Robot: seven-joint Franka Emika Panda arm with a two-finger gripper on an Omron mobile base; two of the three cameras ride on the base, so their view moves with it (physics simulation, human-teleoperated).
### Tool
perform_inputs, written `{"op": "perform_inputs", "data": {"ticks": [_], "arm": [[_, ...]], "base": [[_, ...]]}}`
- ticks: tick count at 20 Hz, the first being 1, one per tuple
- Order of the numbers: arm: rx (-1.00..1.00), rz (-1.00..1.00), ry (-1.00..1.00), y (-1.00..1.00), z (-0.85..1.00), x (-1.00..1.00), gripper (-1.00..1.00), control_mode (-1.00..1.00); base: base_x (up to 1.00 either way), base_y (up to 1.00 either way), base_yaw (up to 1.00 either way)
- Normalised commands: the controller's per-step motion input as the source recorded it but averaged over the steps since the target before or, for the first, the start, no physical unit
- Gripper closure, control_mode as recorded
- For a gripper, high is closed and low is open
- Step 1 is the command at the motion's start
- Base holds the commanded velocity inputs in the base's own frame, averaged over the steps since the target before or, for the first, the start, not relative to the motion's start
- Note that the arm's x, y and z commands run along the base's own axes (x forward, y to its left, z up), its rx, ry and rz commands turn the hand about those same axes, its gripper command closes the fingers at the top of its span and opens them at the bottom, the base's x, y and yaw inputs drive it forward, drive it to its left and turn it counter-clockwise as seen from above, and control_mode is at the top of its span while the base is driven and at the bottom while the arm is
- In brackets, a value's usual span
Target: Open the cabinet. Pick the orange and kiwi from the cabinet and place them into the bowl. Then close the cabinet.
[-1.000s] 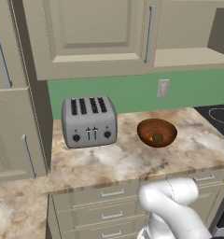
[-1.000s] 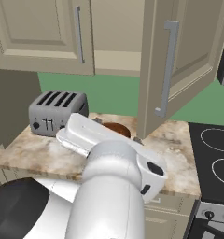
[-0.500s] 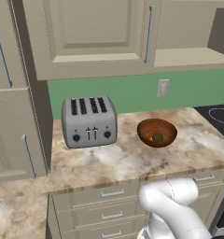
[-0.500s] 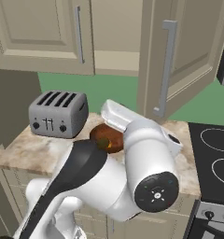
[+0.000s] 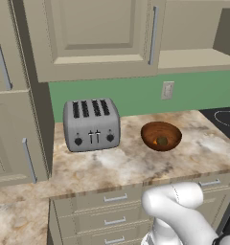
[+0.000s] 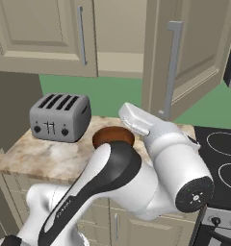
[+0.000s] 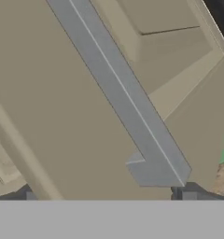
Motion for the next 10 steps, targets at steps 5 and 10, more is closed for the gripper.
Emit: {"op": "perform_inputs", "data": {"ticks": [5,10], "arm": [[0.00,0.00,0.00,0.17,-0.27,1.00,-1.00,-1.00],[0.00,0.00,0.00,0.48,-0.33,1.00,-1.00,-1.00]], "base": [[0.00,0.00,0.00],[0.00,0.00,0.00]]}}
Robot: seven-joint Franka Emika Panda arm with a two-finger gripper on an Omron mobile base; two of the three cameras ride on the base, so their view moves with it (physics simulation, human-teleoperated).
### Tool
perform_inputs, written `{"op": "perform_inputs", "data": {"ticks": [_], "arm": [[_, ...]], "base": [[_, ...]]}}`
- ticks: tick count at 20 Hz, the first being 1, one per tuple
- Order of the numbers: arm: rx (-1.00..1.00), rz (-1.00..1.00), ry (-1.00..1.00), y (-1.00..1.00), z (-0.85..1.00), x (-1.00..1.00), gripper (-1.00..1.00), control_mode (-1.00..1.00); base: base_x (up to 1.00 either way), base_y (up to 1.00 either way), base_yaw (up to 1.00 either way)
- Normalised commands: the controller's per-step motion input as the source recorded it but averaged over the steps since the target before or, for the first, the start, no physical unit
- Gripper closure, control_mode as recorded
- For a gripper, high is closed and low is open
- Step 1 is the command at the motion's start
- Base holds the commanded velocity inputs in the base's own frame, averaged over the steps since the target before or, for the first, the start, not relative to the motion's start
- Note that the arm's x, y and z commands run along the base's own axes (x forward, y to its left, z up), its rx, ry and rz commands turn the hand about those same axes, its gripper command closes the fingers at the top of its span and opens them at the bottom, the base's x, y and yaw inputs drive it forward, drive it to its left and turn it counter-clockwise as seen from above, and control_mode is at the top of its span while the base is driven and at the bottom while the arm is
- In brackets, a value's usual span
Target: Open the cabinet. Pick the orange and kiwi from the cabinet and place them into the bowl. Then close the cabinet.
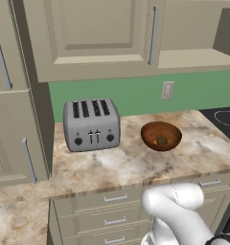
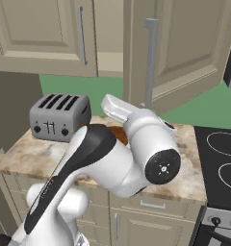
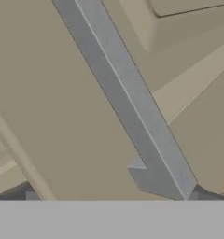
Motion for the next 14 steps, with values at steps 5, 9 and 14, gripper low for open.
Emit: {"op": "perform_inputs", "data": {"ticks": [5,9,14], "arm": [[0.00,0.00,0.00,0.44,-0.31,1.00,-1.00,-1.00],[0.00,0.00,0.00,0.28,-0.28,1.00,-1.00,-1.00],[0.00,0.00,0.00,0.26,-0.27,1.00,-1.00,-1.00]], "base": [[0.00,0.00,0.00],[0.00,0.00,0.00],[0.00,0.00,0.00]]}}
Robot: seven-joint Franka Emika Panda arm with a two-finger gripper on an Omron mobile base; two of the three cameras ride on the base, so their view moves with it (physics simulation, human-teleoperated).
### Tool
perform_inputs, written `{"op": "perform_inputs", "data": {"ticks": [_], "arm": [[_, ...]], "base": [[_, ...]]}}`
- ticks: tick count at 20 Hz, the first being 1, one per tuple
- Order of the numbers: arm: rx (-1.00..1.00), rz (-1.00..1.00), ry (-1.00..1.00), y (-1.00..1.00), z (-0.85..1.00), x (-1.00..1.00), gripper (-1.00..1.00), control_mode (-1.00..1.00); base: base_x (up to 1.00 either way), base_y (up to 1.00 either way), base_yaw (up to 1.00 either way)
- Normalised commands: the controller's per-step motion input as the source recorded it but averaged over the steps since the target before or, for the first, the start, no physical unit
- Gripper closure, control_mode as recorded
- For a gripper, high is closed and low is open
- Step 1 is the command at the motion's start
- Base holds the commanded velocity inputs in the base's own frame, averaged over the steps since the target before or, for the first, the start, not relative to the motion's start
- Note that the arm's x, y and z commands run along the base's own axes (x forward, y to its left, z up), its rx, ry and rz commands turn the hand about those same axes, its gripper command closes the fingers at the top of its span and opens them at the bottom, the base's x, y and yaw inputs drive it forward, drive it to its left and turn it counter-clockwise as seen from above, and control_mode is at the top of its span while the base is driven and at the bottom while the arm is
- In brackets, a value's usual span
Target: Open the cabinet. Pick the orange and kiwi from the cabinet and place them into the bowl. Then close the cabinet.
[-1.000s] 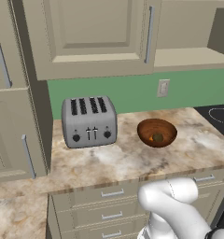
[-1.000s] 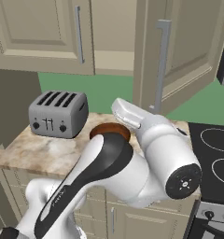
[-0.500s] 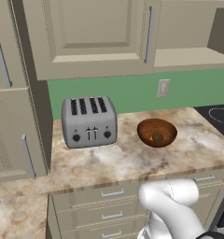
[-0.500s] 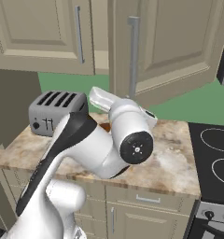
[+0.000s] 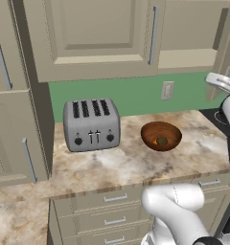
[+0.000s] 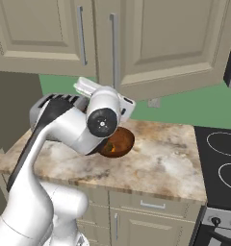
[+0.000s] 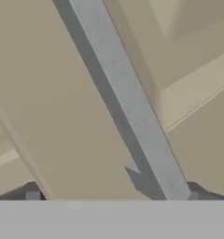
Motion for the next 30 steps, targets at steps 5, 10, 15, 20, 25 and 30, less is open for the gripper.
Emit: {"op": "perform_inputs", "data": {"ticks": [5,10,15,20,25,30], "arm": [[0.03,0.00,0.00,0.25,-0.23,1.00,-1.00,-1.00],[0.14,0.03,0.00,0.04,-0.21,1.00,-1.00,-1.00],[0.18,0.04,0.00,0.00,-0.25,1.00,-1.00,-1.00],[0.19,0.05,0.02,0.00,-0.30,1.00,-1.00,-1.00],[0.11,0.01,0.00,0.00,-0.35,1.00,-1.00,-1.00],[0.09,0.00,0.03,0.00,-0.48,1.00,-1.00,-1.00]], "base": [[0.00,0.00,0.00],[0.00,0.00,0.00],[0.00,0.00,0.00],[0.00,0.00,0.00],[0.00,0.00,0.00],[0.00,0.00,0.00]]}}
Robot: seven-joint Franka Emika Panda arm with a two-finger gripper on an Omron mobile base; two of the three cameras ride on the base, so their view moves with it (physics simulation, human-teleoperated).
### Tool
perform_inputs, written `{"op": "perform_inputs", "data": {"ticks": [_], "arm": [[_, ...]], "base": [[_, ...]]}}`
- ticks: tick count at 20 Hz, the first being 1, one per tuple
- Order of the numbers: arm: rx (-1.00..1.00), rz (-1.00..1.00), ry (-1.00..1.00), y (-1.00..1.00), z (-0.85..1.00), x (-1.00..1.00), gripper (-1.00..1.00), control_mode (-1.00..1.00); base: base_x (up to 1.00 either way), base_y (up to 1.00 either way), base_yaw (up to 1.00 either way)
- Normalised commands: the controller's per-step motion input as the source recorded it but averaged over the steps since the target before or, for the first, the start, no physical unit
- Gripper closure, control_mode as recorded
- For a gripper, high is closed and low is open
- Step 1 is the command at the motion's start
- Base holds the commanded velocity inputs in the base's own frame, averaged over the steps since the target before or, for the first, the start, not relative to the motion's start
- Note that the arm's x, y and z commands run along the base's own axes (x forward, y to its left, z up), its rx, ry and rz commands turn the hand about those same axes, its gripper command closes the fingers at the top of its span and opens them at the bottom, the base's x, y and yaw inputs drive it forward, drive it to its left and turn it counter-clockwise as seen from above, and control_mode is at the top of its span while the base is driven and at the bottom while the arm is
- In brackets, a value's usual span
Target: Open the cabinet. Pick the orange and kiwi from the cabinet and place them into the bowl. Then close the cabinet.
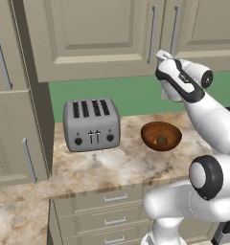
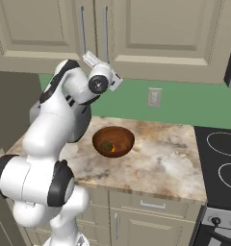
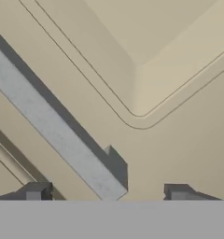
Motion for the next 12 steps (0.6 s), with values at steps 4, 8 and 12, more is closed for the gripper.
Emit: {"op": "perform_inputs", "data": {"ticks": [4,8,12], "arm": [[0.05,0.00,0.03,0.00,-0.56,1.00,-1.00,-1.00],[0.03,0.00,0.07,0.00,-0.61,1.00,-1.00,-1.00],[0.00,0.00,0.11,0.00,-0.69,1.00,-1.00,-1.00]], "base": [[0.00,0.00,0.00],[0.00,0.00,0.00],[0.00,0.00,0.00]]}}
